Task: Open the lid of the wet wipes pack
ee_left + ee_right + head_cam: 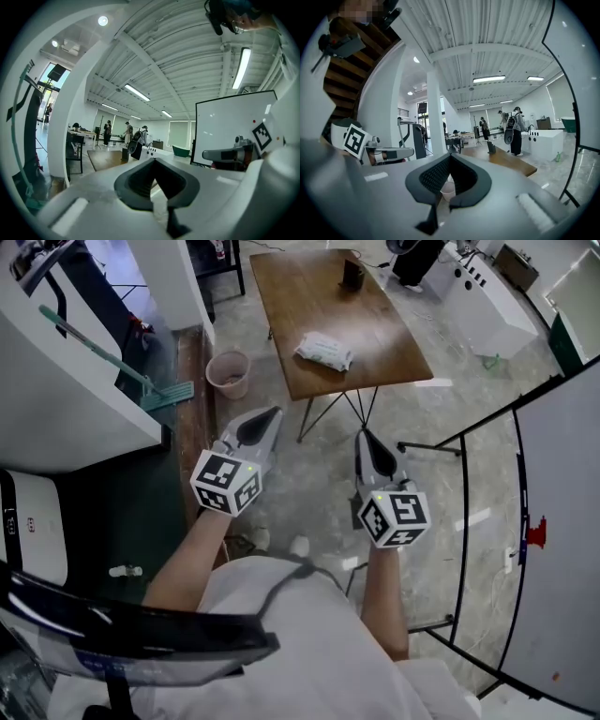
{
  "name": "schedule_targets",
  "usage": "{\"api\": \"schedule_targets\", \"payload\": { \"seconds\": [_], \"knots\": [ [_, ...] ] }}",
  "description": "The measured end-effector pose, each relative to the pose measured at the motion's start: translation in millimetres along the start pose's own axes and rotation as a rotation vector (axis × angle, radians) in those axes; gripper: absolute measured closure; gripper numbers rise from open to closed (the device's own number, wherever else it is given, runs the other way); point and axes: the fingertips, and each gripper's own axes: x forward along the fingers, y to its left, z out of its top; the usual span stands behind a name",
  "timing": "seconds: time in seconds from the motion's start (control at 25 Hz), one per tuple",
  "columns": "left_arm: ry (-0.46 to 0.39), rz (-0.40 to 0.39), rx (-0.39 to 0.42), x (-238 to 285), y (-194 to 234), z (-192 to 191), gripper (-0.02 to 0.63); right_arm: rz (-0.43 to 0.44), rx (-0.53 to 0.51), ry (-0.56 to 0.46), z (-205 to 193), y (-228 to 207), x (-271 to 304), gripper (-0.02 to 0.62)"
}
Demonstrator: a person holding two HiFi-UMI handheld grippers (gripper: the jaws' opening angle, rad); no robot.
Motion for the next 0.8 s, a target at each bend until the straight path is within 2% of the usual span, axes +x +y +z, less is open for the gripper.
{"api": "schedule_targets", "payload": {
  "seconds": [0.28,0.52,0.8],
  "knots": [
    [0.029,0.032,0.000,3.2,-4.9,-9.6,0.600,0.010,0.036,-0.008,-3.5,-19.4,-14.1,0.588],
    [0.037,0.053,0.005,11.2,-16.7,-14.4,0.600,0.053,0.052,-0.011,-10.7,-33.0,-23.3,0.588],
    [0.075,0.107,0.024,19.8,-16.9,-25.7,0.600,0.057,0.076,0.011,-23.4,-52.9,-27.8,0.588]
  ]
}}
